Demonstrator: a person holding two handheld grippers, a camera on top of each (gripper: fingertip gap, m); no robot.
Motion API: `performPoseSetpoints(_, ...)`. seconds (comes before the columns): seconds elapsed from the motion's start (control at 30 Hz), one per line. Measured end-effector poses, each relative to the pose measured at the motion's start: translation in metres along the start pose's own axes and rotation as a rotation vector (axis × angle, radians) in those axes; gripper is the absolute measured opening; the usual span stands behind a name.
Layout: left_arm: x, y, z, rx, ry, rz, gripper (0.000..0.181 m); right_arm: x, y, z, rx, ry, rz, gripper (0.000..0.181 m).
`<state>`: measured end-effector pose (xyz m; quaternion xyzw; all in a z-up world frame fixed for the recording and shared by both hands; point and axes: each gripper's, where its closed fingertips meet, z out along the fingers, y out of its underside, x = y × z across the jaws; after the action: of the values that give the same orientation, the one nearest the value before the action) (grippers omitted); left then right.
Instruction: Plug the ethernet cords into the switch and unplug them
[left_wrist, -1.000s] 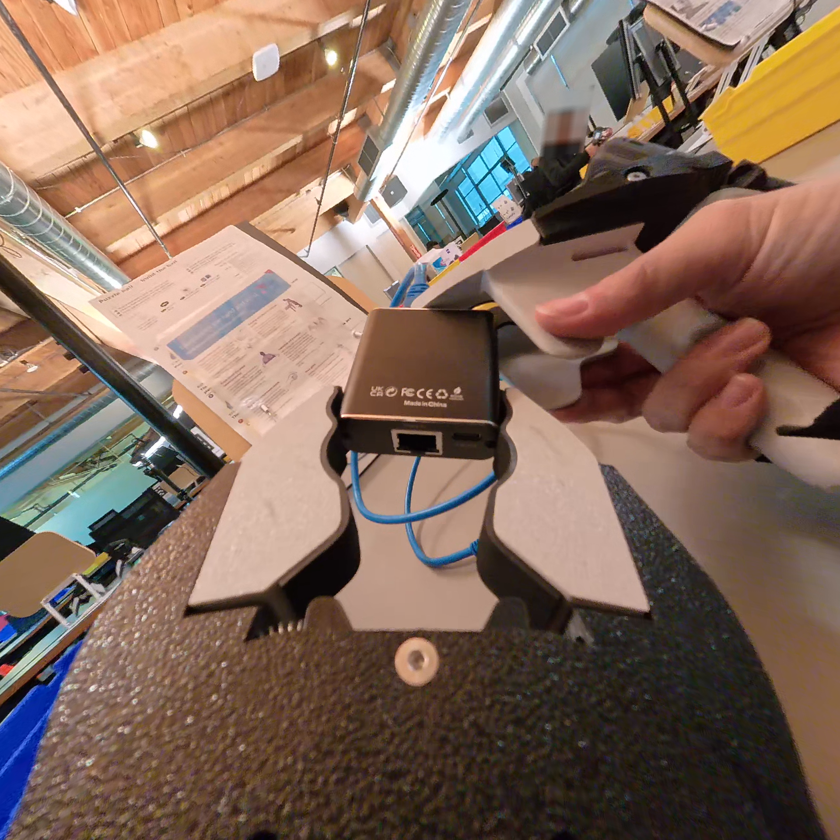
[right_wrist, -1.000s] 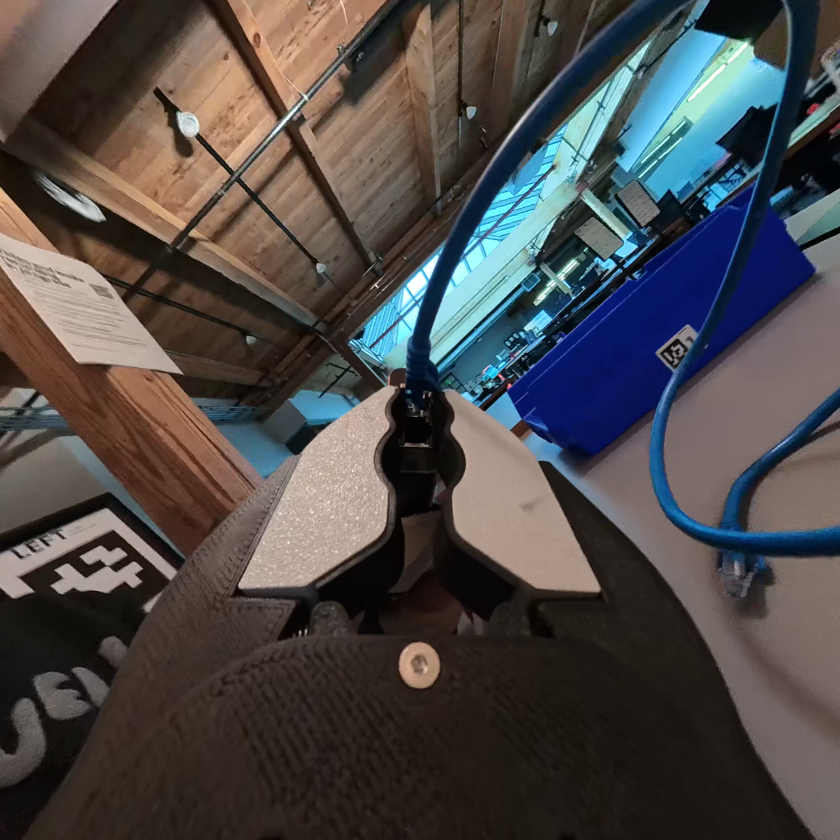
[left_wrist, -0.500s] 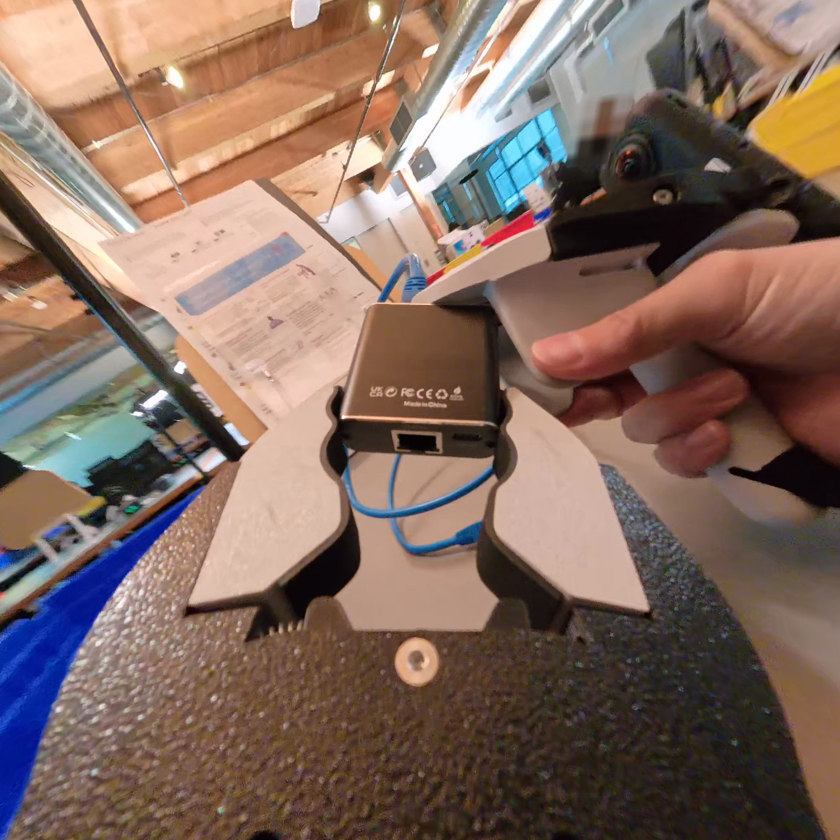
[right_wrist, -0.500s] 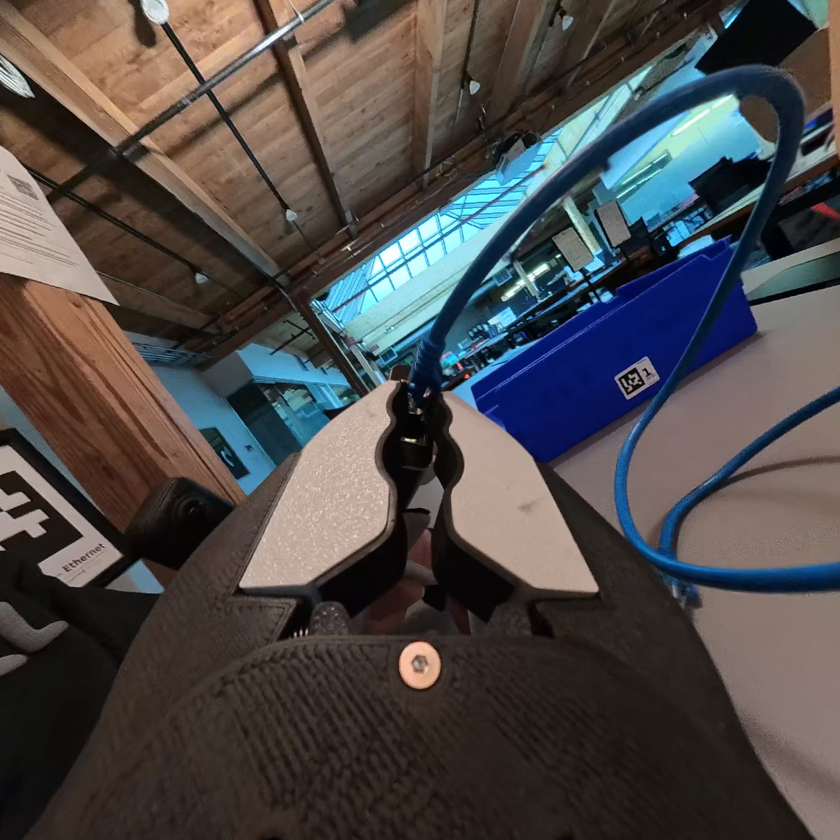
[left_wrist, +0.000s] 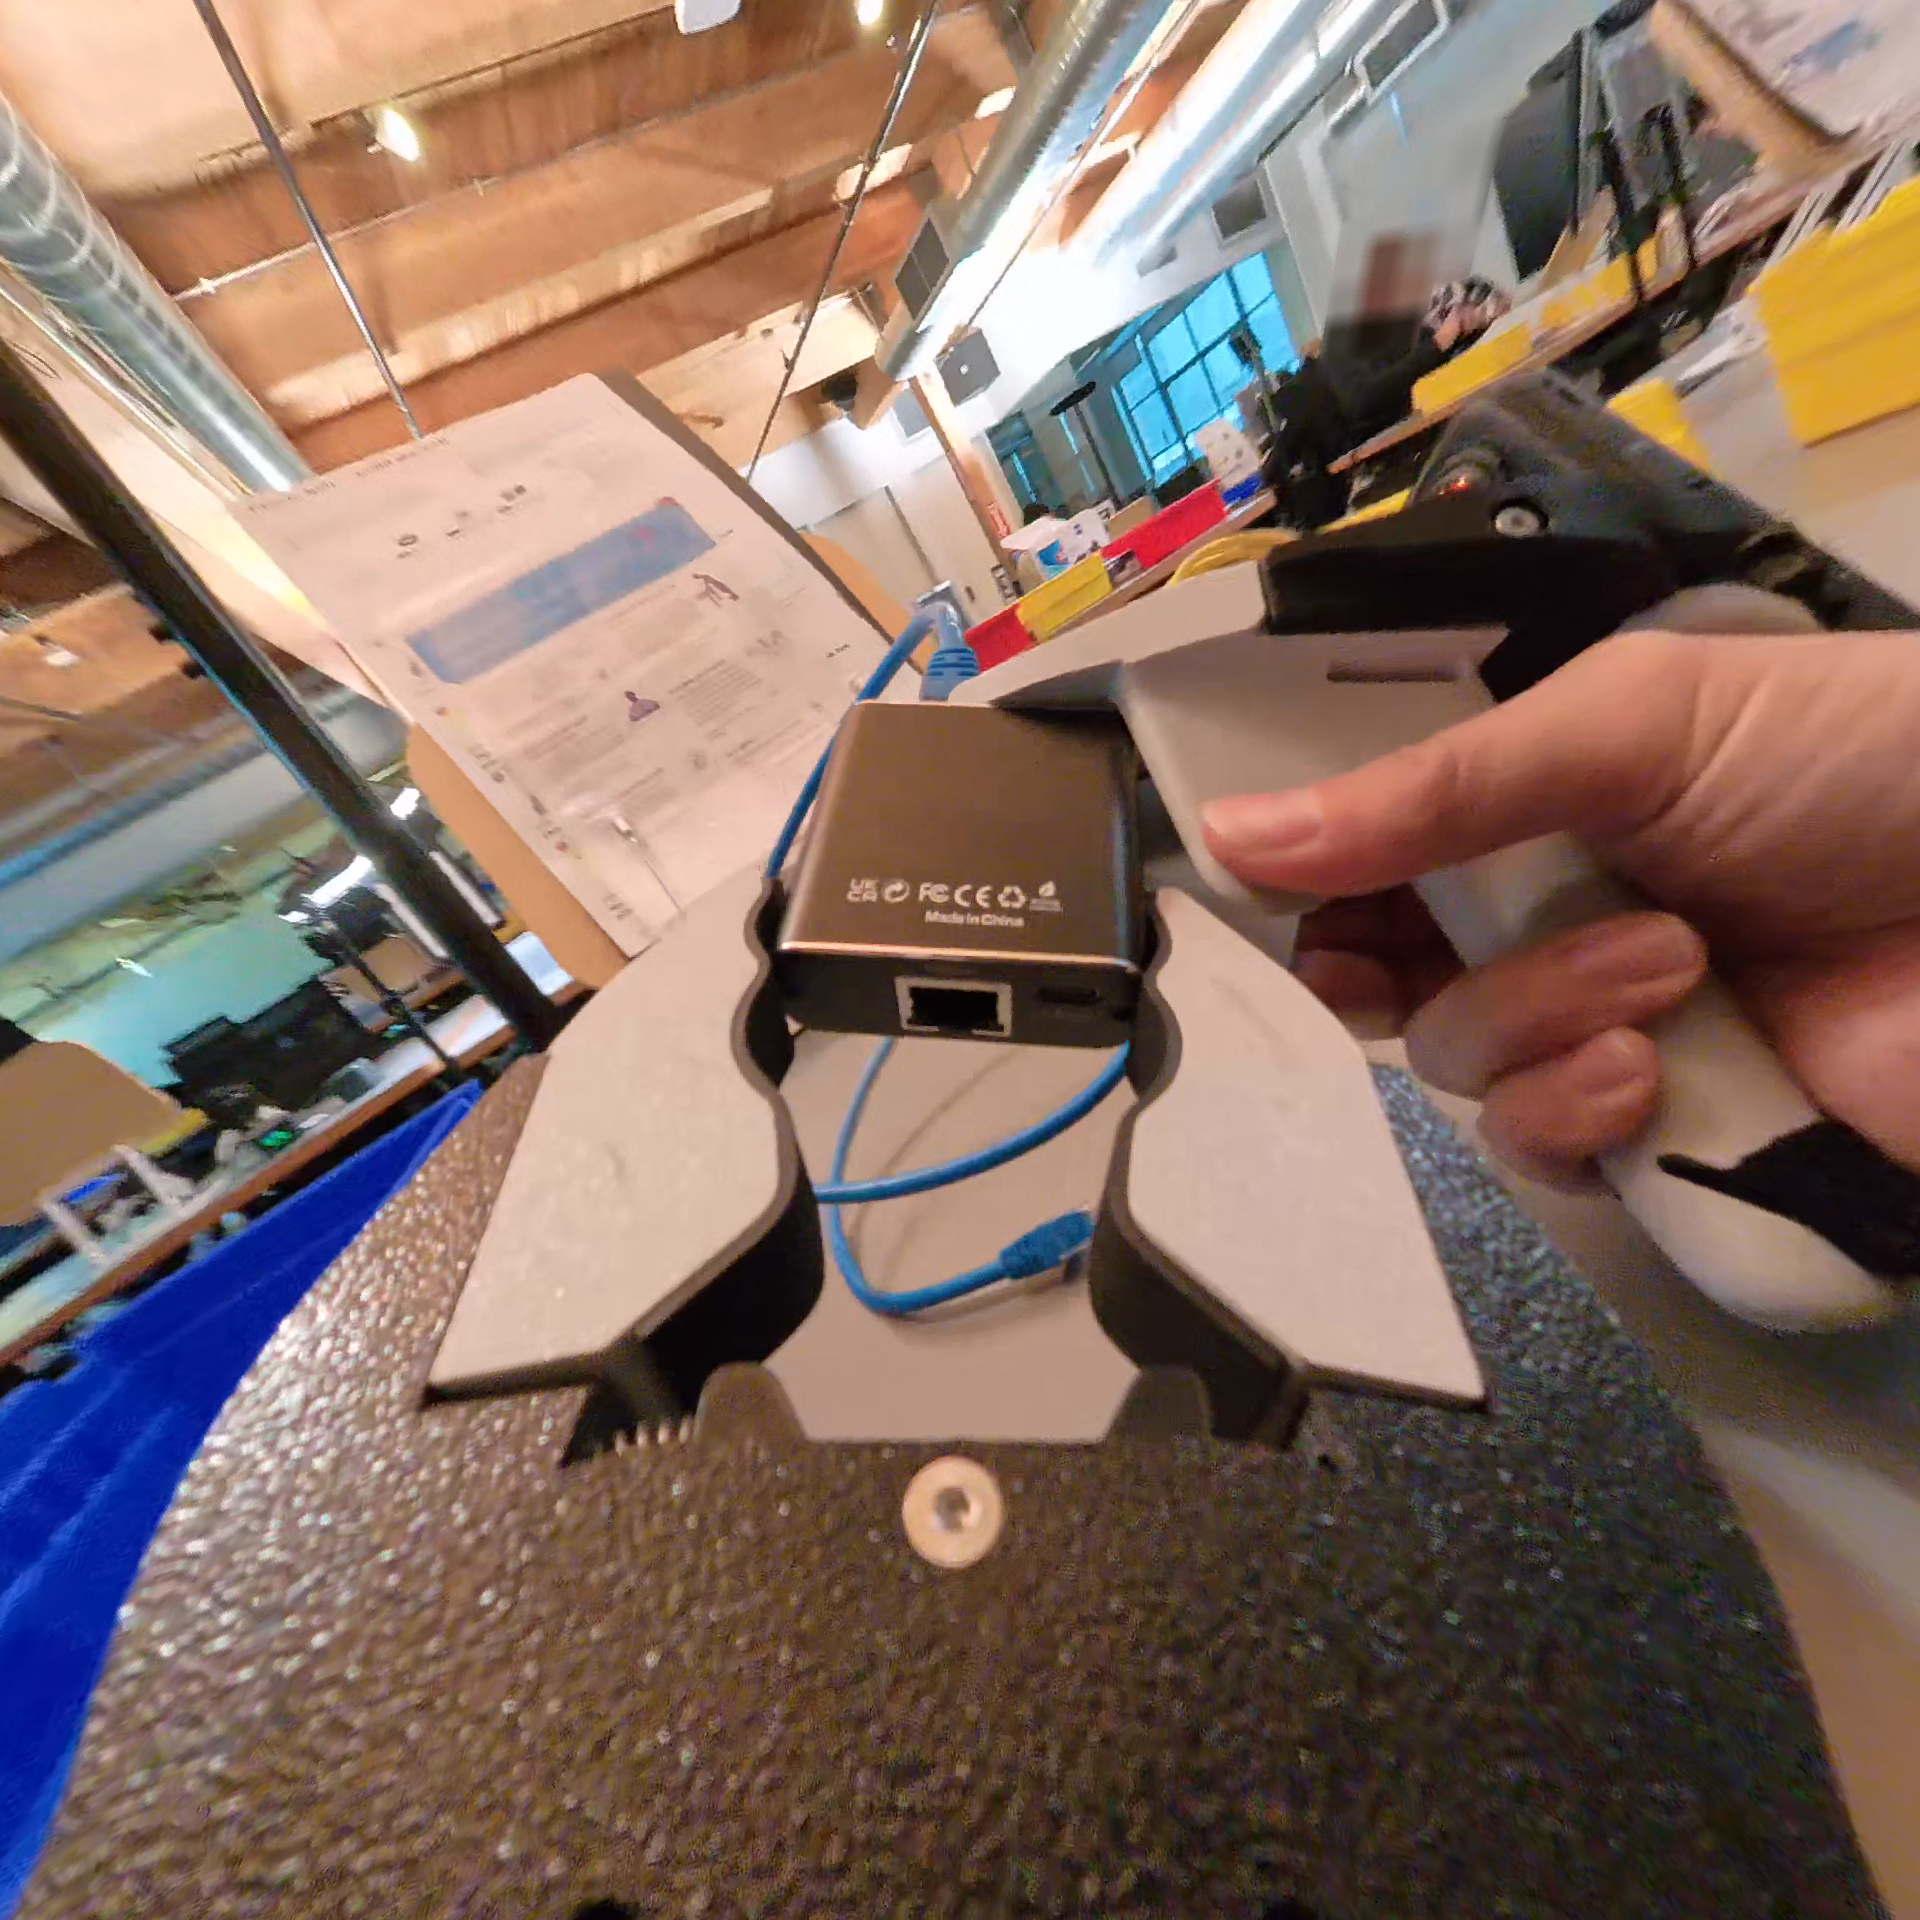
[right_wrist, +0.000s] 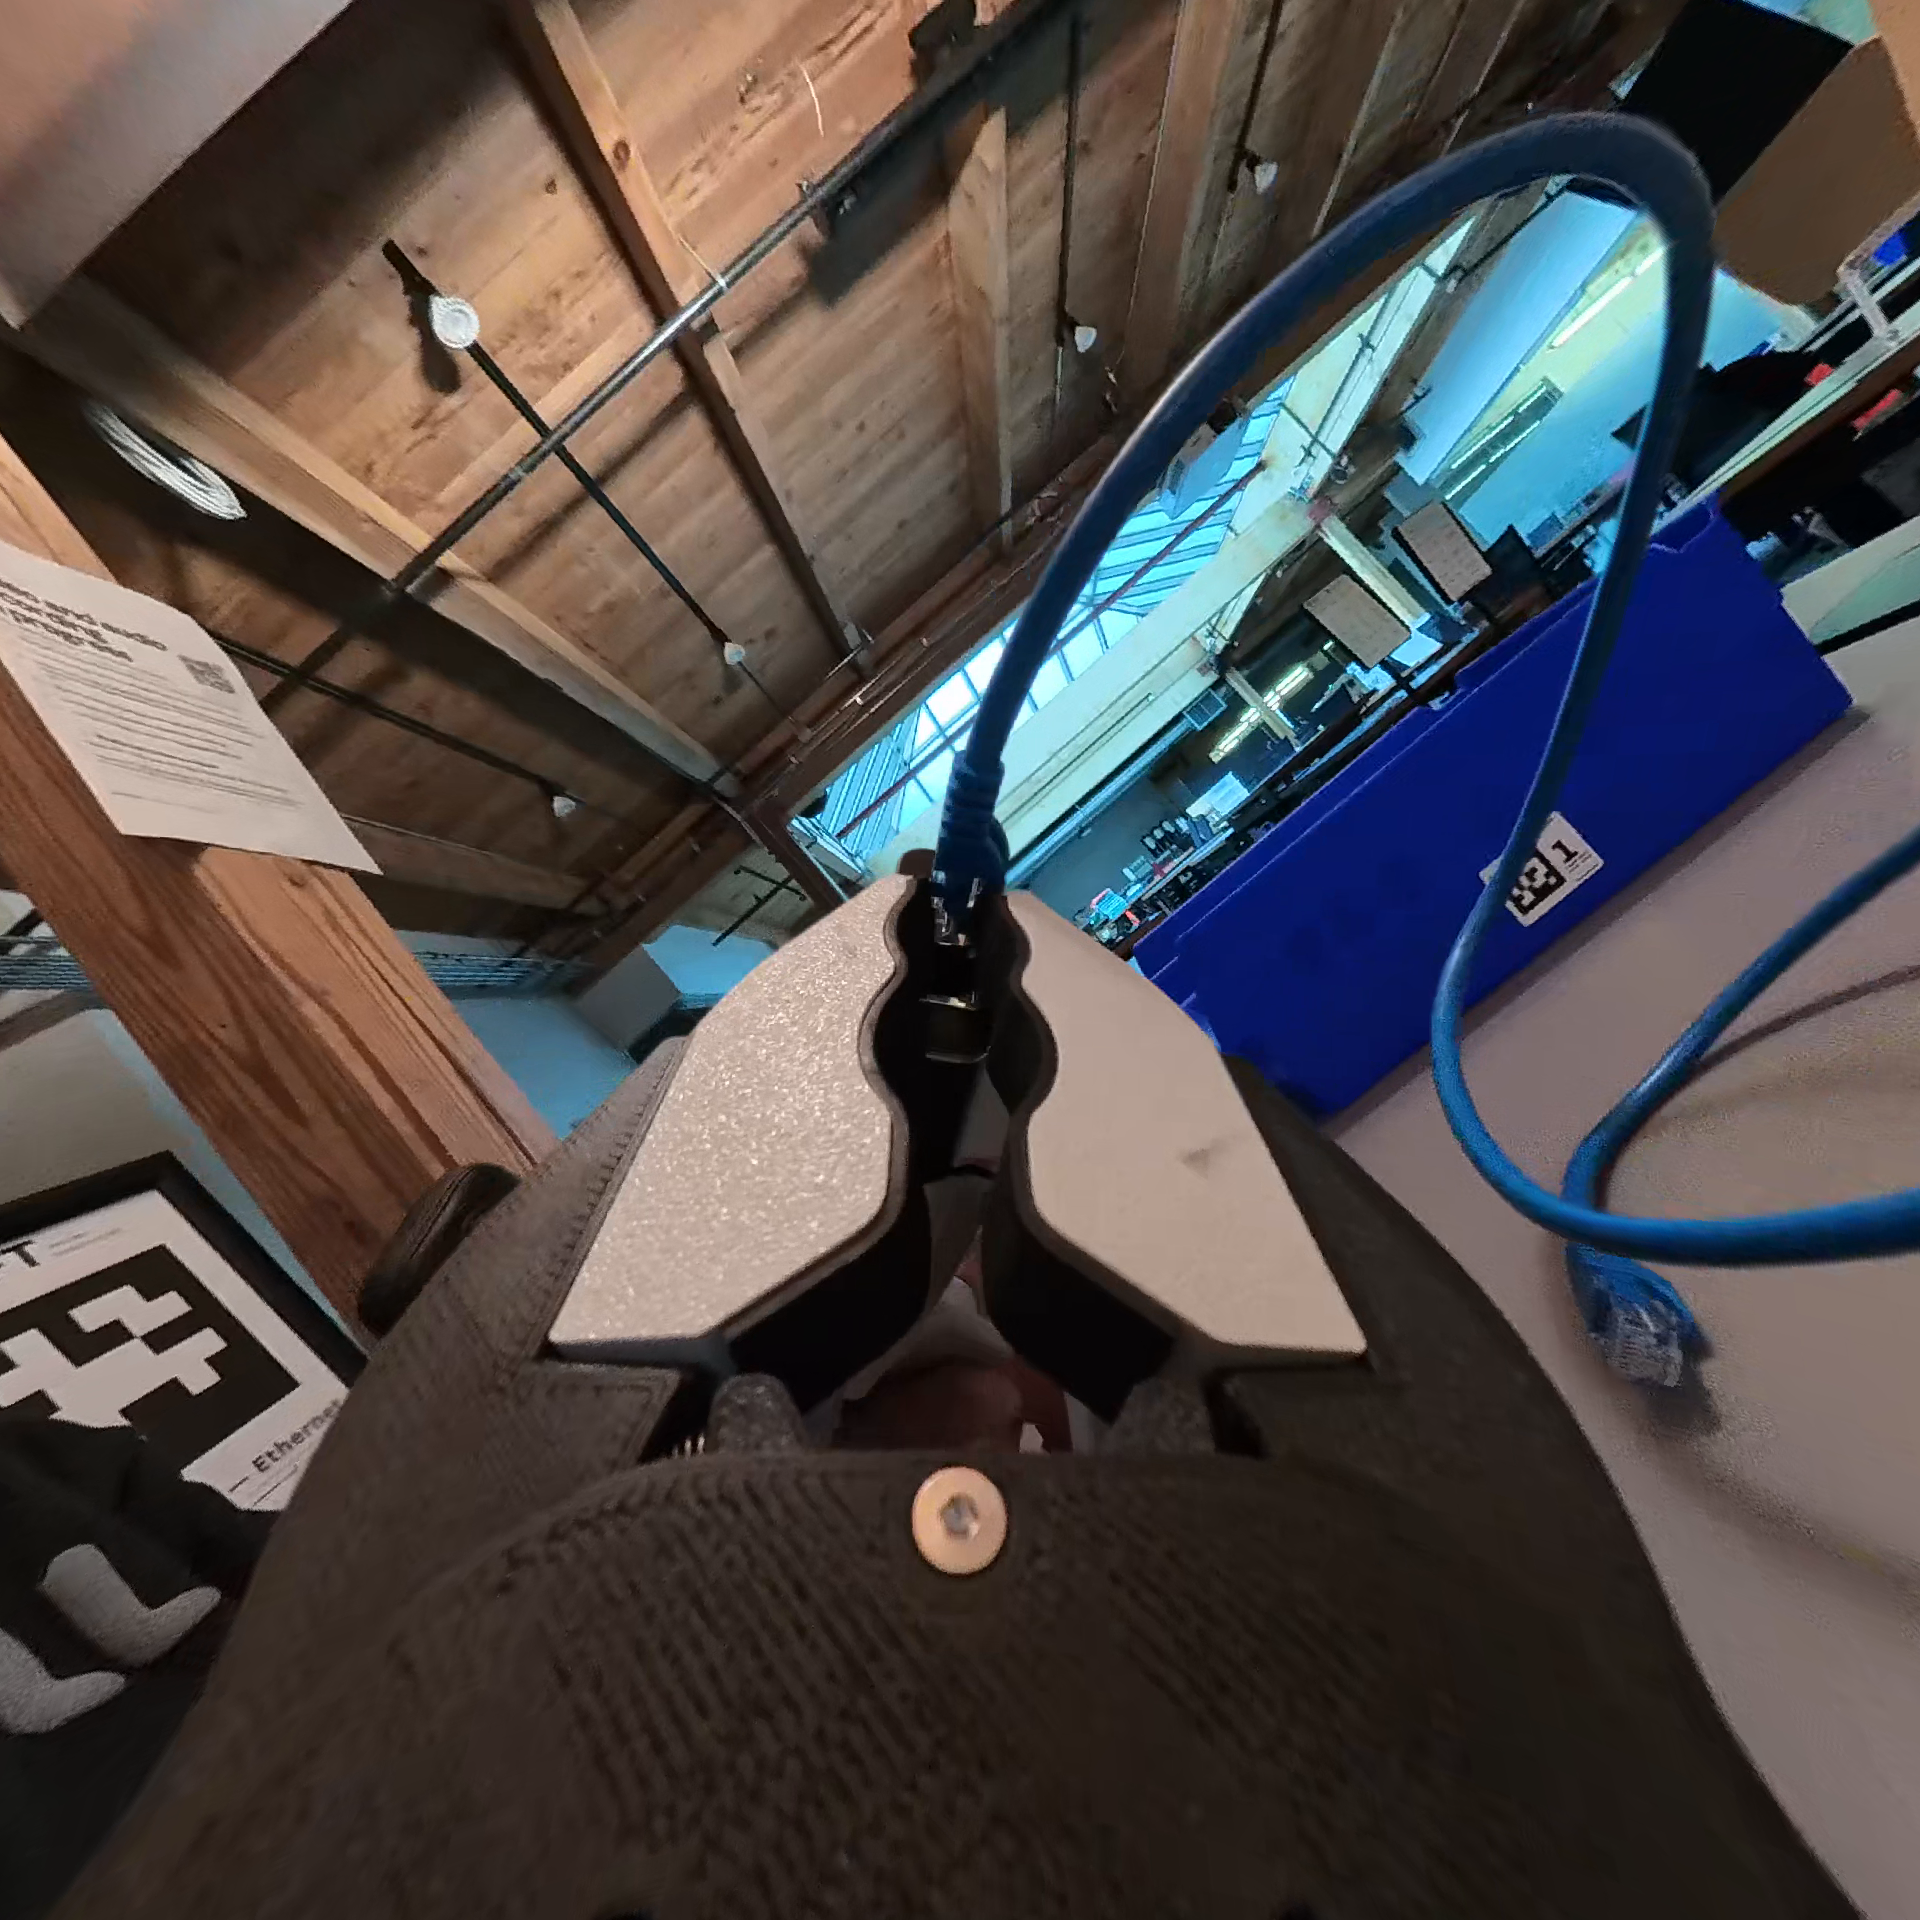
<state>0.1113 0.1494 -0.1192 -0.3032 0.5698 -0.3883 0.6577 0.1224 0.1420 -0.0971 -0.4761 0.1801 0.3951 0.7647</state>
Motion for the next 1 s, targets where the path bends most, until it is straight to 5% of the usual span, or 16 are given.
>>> performPoseSetpoints(0.1, -0.004, -0.004, 0.0, -0.018, -0.075, 0.178, 0.063, -0.003, -0.002, 0.003, 0.026, -0.032, 0.037, 0.012)
performPoseSetpoints(0.23, -0.005, 0.001, 0.001, 0.006, -0.018, -0.047, 0.063, 0.002, 0.0, 0.006, 0.002, 0.01, -0.001, 0.012)
performPoseSetpoints(0.43, -0.007, -0.013, -0.008, 0.096, -0.027, 0.105, 0.063, -0.016, 0.001, 0.006, -0.134, -0.035, -0.053, 0.012)
performPoseSetpoints(1.0, 0.004, -0.024, -0.001, 0.129, 0.019, 0.05, 0.062, -0.019, -0.013, -0.002, 0.005, -0.033, 0.009, 0.014)
